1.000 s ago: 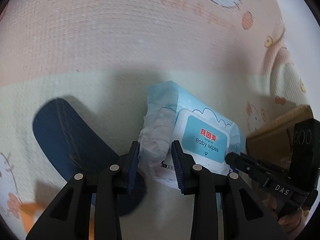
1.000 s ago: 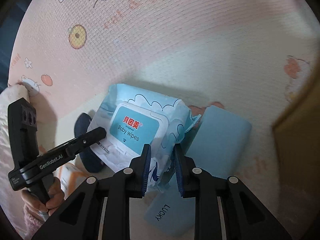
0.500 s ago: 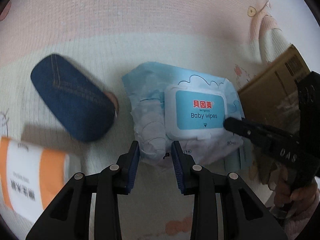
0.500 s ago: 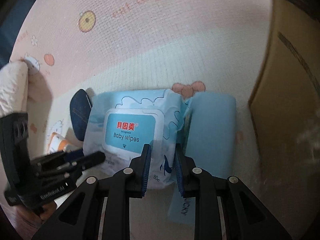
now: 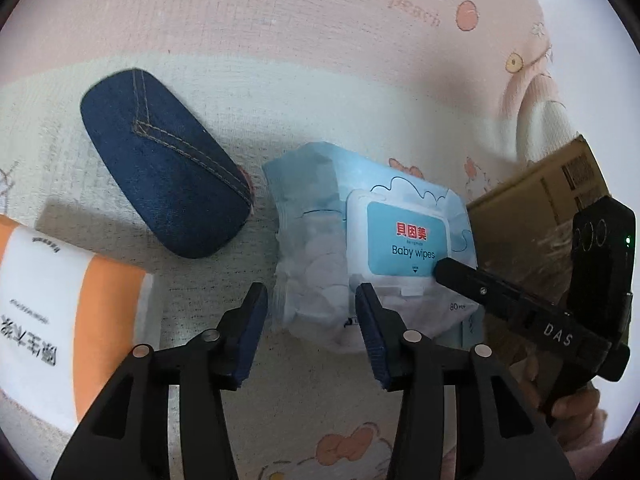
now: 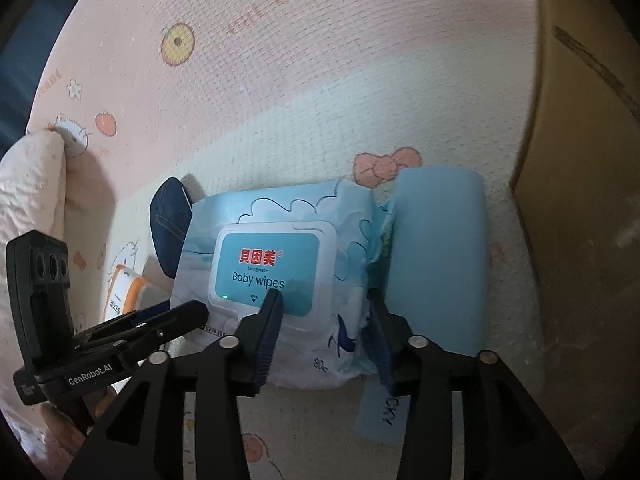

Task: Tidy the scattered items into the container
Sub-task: 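Lift the wipes pack with the right gripper off the mat, then carry the wipes pack with the right gripper over the cardboard box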

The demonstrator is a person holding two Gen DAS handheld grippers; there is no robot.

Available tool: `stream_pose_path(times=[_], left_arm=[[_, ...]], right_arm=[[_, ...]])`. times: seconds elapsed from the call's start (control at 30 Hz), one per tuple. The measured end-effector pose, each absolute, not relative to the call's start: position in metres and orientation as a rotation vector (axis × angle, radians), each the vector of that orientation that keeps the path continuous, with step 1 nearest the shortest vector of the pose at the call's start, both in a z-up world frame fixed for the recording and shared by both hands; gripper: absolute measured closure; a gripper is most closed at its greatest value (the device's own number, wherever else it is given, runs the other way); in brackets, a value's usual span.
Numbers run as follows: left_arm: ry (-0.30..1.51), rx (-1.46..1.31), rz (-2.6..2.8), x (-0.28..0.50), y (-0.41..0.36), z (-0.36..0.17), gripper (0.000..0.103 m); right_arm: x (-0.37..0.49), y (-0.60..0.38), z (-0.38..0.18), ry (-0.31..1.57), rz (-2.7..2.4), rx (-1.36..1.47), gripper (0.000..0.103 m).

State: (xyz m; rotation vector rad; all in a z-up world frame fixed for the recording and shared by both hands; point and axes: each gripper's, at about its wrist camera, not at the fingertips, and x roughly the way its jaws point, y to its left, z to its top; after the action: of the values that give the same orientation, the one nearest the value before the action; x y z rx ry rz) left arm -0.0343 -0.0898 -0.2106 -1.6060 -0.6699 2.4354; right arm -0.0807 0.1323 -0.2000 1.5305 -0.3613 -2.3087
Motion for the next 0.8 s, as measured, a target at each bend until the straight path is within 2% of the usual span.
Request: stream_pose_path(times=[0.2,0.43,0.6,0.8], left_arm=[[-0.653,-1.603,2.431,-0.042,-0.089,-0.209,0.05],[-0.79,-1.601,2.376,-0.058,-0.093,-0.214,0.052],[-0.685,-1.581,2.384,-0.061,-0.084,-0.209,0.059],[-0.622,-1.558,2.443,-0.057,-0.076,-0.199,0.061]], right_arm=[[-0.092,0.128,-0.203,-0.371,-2.317,1.531,0.053],[-0.101,0.131,-0.205,-0.438,-2.294,1.559,0.052],[-0.097,0.129,-0.205,-0.417,-2.319,1.539,0.053],[-0.09,0.126,-0.201,-0.408,-2.328,1.521,0.057]])
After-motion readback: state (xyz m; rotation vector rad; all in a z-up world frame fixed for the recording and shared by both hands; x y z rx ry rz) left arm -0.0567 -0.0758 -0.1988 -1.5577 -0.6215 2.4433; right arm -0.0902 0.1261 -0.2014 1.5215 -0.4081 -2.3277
